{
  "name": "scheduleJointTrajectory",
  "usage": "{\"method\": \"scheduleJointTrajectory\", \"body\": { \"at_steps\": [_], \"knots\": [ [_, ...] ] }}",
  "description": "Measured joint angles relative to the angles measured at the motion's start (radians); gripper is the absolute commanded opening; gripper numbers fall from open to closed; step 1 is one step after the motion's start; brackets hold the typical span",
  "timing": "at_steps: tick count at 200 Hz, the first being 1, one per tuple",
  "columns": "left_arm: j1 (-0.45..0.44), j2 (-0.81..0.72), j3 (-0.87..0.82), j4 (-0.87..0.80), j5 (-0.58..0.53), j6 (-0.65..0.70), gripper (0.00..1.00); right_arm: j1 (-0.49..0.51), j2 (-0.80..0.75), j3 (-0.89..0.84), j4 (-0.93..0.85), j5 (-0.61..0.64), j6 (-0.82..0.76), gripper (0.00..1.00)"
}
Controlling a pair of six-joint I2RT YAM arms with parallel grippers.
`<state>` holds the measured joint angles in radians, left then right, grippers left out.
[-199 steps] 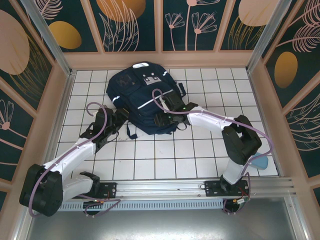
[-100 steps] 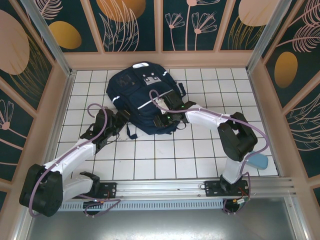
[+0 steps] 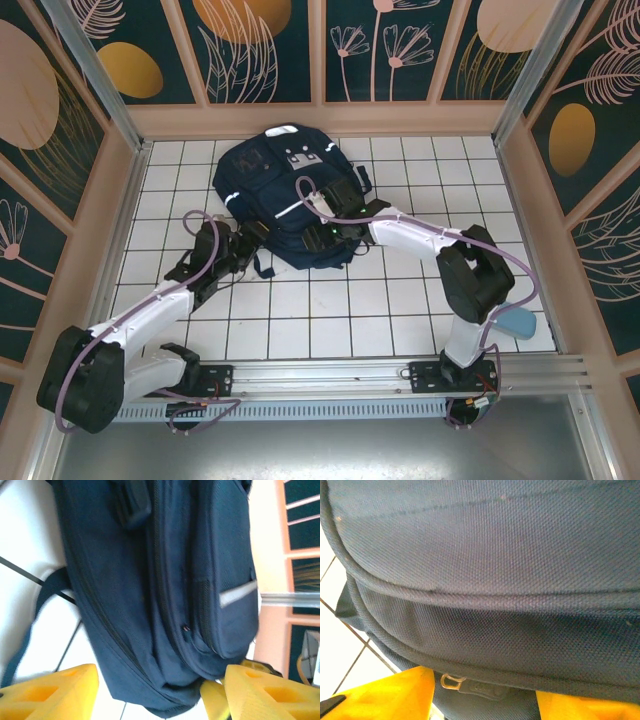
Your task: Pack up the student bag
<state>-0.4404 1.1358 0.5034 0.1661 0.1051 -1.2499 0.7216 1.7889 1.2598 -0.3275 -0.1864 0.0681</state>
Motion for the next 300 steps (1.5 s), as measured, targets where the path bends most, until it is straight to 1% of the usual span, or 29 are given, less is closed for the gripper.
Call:
{"method": "scheduleJointTrajectory", "body": {
  "at_steps": [33,47,57,74,97,130,170,219,241,255,272,300],
  "knots": [
    [-0.076,0.055,0.000,0.109,0.001,-0.082,0.59,0.000,-0.038,-0.001,0.035,-0.003,0.023,0.54],
    [-0.099,0.098,0.000,0.161,0.003,-0.119,0.52,0.000,-0.048,-0.001,0.043,-0.003,0.024,0.53],
    [-0.112,0.131,0.000,0.195,0.003,-0.142,0.49,0.000,-0.051,-0.005,0.050,-0.005,0.027,0.53],
    [-0.124,0.179,0.002,0.235,0.002,-0.180,0.44,-0.002,-0.053,-0.022,0.063,-0.013,0.036,0.52],
    [-0.129,0.233,0.017,0.279,-0.004,-0.216,0.41,-0.008,-0.059,-0.048,0.079,-0.032,0.046,0.51],
    [-0.129,0.268,0.032,0.333,-0.016,-0.254,0.34,-0.013,-0.072,-0.058,0.098,-0.048,0.050,0.49],
    [-0.129,0.281,0.033,0.354,-0.036,-0.290,0.32,-0.014,-0.076,-0.061,0.108,-0.052,0.050,0.48],
    [-0.130,0.289,0.033,0.355,-0.050,-0.346,0.36,-0.014,-0.076,-0.061,0.114,-0.058,0.069,0.48],
    [-0.135,0.290,0.033,0.355,-0.057,-0.377,0.33,-0.014,-0.076,-0.061,0.116,-0.059,0.072,0.48],
    [-0.135,0.294,0.033,0.355,-0.060,-0.396,0.26,-0.014,-0.076,-0.062,0.117,-0.059,0.074,0.47],
    [-0.135,0.305,0.033,0.355,-0.066,-0.409,0.20,-0.015,-0.076,-0.064,0.121,-0.059,0.079,0.46],
    [-0.136,0.312,0.034,0.354,-0.080,-0.417,0.04,-0.015,-0.077,-0.071,0.123,-0.060,0.079,0.46]
  ]
}}
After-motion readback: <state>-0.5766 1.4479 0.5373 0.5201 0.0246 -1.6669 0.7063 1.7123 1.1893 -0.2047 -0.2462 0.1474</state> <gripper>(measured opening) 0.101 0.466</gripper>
